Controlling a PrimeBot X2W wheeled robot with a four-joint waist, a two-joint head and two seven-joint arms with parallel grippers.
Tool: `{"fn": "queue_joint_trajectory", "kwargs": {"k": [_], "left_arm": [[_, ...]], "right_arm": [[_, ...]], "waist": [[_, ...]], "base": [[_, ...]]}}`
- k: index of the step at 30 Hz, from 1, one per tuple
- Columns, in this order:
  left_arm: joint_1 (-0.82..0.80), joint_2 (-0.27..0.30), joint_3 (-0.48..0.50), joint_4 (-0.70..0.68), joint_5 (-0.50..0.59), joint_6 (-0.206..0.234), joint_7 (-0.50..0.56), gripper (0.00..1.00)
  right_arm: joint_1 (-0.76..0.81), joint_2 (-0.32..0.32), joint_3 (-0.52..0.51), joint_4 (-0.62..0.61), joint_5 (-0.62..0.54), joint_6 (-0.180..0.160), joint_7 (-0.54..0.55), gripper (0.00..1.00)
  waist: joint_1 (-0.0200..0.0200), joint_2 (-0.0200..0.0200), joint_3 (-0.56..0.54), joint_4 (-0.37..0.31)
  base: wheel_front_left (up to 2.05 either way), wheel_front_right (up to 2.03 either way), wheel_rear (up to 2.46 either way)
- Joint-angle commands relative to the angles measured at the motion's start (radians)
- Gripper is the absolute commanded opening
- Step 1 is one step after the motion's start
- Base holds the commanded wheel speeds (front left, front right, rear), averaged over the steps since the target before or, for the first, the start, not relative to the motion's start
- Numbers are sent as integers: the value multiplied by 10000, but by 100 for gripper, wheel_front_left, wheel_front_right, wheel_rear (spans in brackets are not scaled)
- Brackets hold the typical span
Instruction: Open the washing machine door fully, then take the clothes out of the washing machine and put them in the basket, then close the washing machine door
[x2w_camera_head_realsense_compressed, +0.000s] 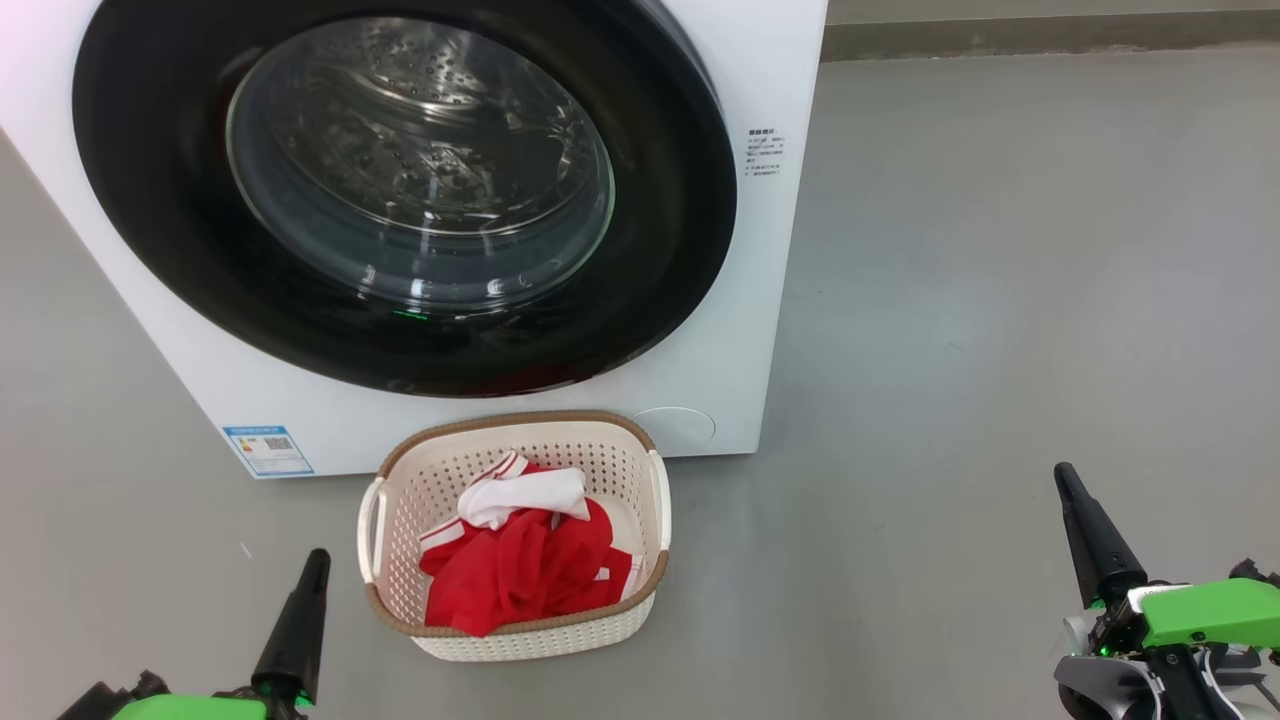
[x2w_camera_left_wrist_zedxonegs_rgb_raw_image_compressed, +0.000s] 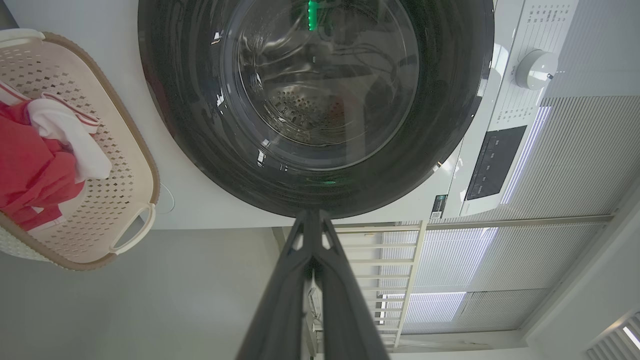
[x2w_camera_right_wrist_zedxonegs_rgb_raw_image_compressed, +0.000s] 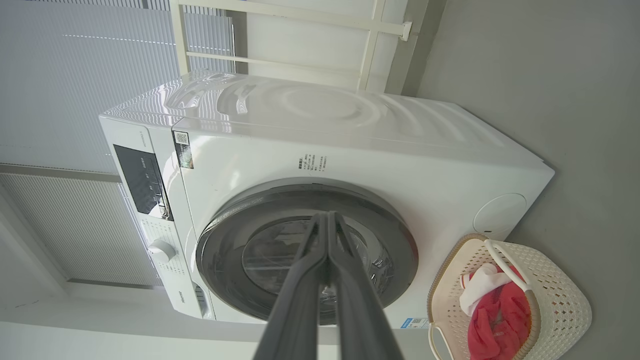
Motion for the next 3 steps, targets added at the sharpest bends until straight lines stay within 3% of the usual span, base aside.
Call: {"fn": "queue_joint_trajectory", "kwargs": {"k": [1,3], "left_arm": [[-397,93,359,-205,-44,-71,70,0],[-397,93,359,-205,-43,-71,71,0]], "right_arm": [[-417,-54,145,-246,-89,-7,75,0],[-417,-52,142,-246,-91,-7,77,0]], "waist": [[0,0,0,0],[0,0,0,0]], "base": [[0,0,0],[0,0,0]]}}
